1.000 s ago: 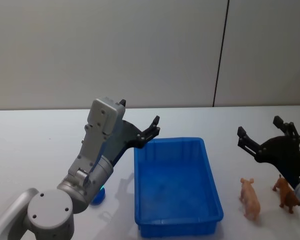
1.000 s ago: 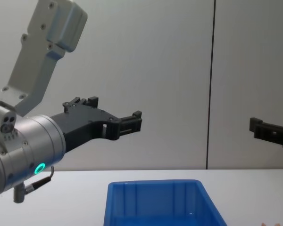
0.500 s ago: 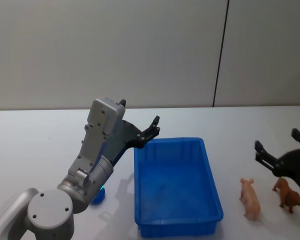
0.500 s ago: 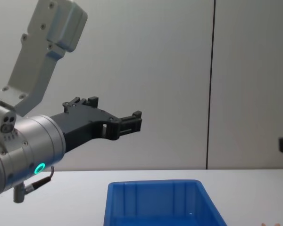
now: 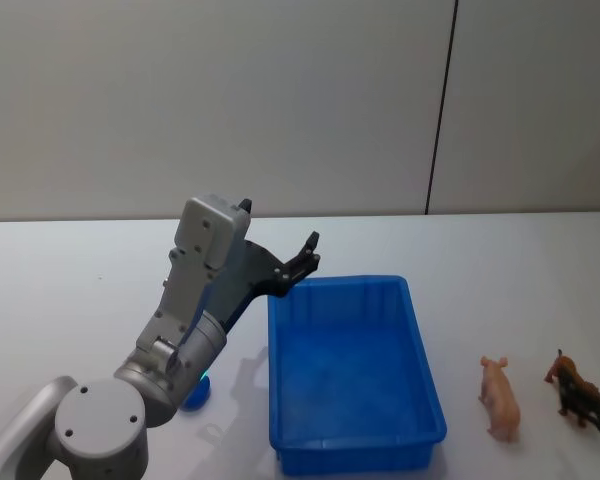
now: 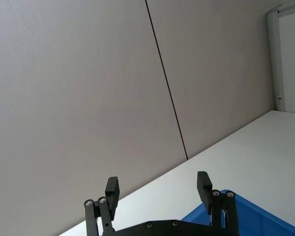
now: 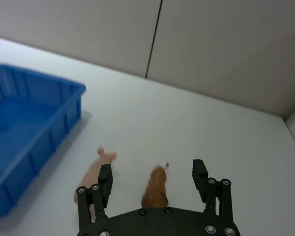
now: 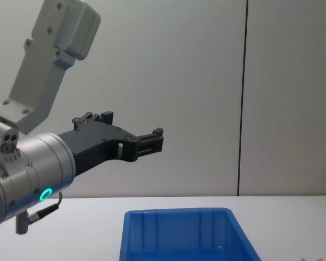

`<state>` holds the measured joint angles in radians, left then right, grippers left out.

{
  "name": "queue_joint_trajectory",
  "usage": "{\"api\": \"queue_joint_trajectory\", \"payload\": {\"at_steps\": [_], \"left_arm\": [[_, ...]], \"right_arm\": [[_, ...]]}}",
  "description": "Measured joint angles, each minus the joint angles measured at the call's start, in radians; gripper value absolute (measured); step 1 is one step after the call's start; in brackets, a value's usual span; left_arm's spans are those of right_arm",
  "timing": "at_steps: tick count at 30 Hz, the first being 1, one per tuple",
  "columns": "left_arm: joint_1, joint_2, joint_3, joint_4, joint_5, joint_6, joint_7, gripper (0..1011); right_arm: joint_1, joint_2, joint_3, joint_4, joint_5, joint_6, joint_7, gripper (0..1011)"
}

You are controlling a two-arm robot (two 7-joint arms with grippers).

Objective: Pick up the two dolls from the table and place them into the box.

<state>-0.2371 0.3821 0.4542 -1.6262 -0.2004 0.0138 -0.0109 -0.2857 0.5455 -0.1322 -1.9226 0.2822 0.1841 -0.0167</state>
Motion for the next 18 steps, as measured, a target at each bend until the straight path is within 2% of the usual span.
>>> {"api": "queue_joint_trajectory", "payload": {"at_steps": [9,14,18], "left_arm": [[0.000,0.000,0.000,0.000,0.000,0.000,0.000,1002],[0.000,0.000,0.000,0.000,0.000,0.000,0.000,1002],[0.000,0.000,0.000,0.000,0.000,0.000,0.000,1002]], "right_arm": [[-0.087,0.049,0.031,-0.003,0.005,0.039,-0.029,1001],[-0.100,0.059,0.036,0.010,-0.007,0.044,-0.027,1001],[-0.092,0.059,0.035,0.031,-0.028,0.038,-0.008,1001]]}}
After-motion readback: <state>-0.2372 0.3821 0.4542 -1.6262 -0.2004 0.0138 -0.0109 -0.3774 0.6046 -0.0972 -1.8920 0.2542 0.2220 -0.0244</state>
